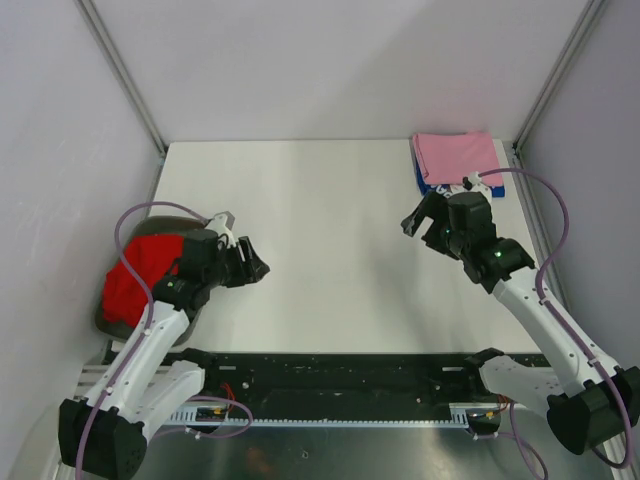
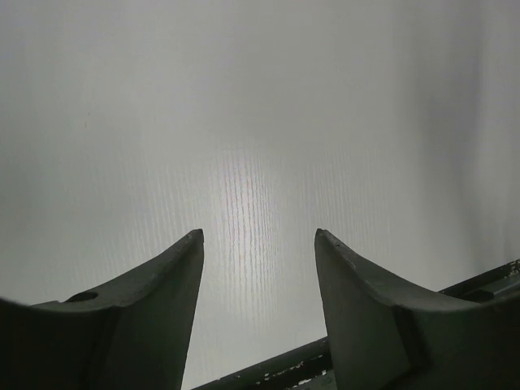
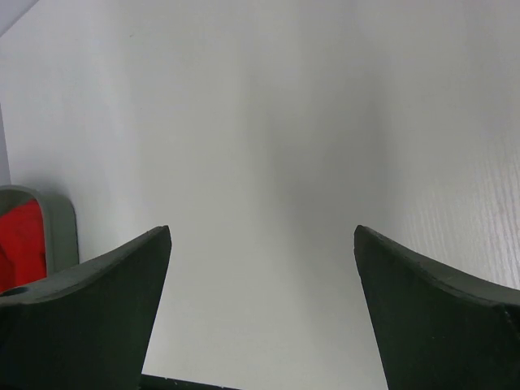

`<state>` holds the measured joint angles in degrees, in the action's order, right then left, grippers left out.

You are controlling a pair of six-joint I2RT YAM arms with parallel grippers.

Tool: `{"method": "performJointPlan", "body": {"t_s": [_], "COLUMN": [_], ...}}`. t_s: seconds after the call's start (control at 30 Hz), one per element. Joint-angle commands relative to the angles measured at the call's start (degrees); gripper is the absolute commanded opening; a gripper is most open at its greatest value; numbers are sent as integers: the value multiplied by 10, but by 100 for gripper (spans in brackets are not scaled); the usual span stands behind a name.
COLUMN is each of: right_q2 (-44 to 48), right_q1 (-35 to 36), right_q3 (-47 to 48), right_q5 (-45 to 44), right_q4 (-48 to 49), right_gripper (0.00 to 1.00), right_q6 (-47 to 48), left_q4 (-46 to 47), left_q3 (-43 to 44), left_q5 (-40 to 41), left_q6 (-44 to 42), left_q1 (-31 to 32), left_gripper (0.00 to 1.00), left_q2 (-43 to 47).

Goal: Fold and stack the t-shirts
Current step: Grab crumpled tshirt from bin with the left arm

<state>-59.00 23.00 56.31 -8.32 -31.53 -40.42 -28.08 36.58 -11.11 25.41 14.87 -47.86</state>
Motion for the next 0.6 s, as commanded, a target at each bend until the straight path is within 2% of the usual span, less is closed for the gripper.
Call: {"method": "performJointPlan", "body": {"t_s": [0.0,0.27,0.37,0.47,0.57], "right_q2": [9,4,-4,-10,-10], "right_q1": [12,63,77,88,94], "right_q3": [0,1,1,1,1], "right_q5": [-17,-46,-42,-40,-38], "right_q4": [5,17,18,14,6], "right_gripper": [99,99,99,99,99], "right_q6": [11,26,30,31,31], "left_q4": [2,3,0,-10,-19], "left_q3": [16,16,17,22,33], "left_q5": [1,9,36,82,117], "left_q6": [-13,-8,12,51,94], "left_q1": [3,3,0,-28,-84], "left_gripper": [62,62,64,69,73], "left_q2": [14,14,6,-14,-39]}}
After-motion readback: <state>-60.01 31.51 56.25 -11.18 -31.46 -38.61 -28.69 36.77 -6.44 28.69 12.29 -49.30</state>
